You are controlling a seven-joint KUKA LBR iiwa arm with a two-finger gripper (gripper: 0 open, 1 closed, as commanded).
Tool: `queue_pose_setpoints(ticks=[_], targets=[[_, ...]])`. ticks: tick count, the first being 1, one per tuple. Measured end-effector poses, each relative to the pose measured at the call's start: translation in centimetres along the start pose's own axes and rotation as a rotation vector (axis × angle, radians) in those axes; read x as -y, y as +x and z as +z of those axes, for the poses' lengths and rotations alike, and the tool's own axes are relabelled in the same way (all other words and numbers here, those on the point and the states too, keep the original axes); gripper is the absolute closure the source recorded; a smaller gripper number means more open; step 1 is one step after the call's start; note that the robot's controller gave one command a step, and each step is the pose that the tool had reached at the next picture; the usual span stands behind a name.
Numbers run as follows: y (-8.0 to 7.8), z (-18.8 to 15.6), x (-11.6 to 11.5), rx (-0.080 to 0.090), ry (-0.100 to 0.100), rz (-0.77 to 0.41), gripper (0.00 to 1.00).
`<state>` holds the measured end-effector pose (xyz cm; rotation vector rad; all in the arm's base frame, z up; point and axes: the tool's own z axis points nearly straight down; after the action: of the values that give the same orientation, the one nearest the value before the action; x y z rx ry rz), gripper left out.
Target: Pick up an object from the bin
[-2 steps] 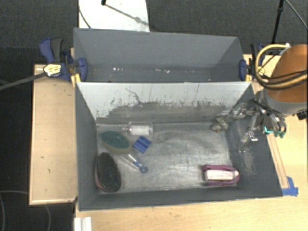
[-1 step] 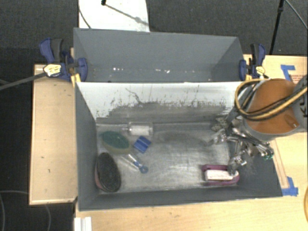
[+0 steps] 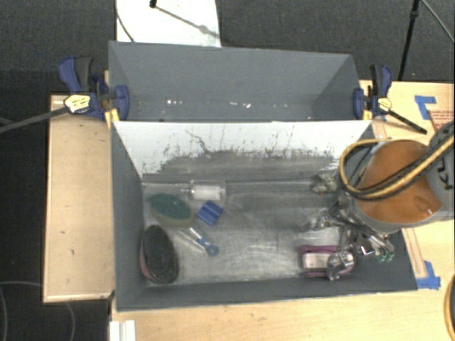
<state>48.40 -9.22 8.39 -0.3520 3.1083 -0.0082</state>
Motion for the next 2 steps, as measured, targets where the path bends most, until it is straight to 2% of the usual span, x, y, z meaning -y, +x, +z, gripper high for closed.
queue_pose_setpoints(ticks=[1, 2], targets=[[-0.72, 0.37, -0.94, 0.000, -0.007, -0.347, 0.00], [-0.39, 0.32, -0.69, -0.016, -0.008, -0.349, 1.00]])
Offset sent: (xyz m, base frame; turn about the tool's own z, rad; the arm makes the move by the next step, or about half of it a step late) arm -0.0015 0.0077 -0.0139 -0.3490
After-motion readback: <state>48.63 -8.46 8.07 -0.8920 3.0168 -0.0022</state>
